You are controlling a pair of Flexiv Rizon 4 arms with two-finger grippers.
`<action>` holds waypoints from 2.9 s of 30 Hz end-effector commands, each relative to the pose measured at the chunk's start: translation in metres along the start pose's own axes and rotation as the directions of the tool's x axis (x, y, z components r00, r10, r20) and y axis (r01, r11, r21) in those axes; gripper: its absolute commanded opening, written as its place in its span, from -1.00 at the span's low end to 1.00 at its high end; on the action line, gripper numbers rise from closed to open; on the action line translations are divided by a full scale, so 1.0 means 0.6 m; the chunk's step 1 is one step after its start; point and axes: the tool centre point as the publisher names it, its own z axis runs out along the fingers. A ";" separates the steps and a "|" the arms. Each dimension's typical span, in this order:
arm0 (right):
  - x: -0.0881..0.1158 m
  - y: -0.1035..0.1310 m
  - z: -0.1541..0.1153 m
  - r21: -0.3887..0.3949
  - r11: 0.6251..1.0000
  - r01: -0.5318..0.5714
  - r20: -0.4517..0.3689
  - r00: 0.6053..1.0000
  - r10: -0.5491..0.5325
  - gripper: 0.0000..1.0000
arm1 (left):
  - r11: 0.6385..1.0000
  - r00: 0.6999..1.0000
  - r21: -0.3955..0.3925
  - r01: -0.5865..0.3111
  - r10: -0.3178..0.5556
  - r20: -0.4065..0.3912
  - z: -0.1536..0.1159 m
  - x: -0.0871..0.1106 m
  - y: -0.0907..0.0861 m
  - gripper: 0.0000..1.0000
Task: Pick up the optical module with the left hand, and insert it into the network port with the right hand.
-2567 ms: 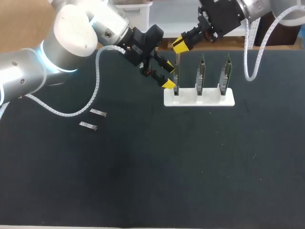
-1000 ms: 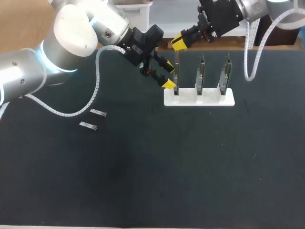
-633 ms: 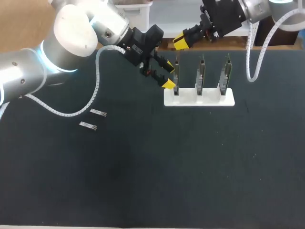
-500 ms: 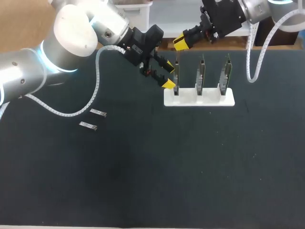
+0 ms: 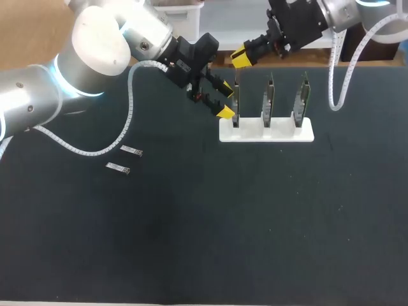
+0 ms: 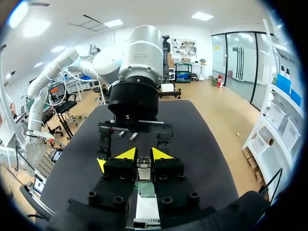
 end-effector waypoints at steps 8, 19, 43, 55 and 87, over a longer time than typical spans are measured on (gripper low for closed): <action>0.001 0.000 0.002 -0.013 1.000 0.001 -0.003 1.000 -0.001 -1.00 | 1.000 1.000 0.002 0.003 -0.003 -0.005 0.000 -0.002 0.002 1.00; -0.008 0.006 -0.004 -0.013 1.000 0.020 0.004 1.000 -0.020 -1.00 | 1.000 1.000 0.002 0.003 -0.003 -0.005 0.000 -0.002 0.002 1.00; 0.006 0.006 0.010 -0.029 1.000 -0.002 -0.011 1.000 0.002 -1.00 | 1.000 1.000 0.002 0.003 -0.003 -0.005 0.000 -0.002 0.002 1.00; -0.002 0.005 0.001 -0.014 1.000 0.011 -0.003 1.000 -0.011 -1.00 | 1.000 1.000 0.002 0.003 -0.003 -0.005 0.000 -0.002 0.002 1.00; -0.002 0.014 -0.003 -0.007 1.000 0.027 -0.015 1.000 -0.027 -1.00 | 1.000 1.000 0.002 0.003 -0.003 -0.005 0.000 -0.002 0.002 1.00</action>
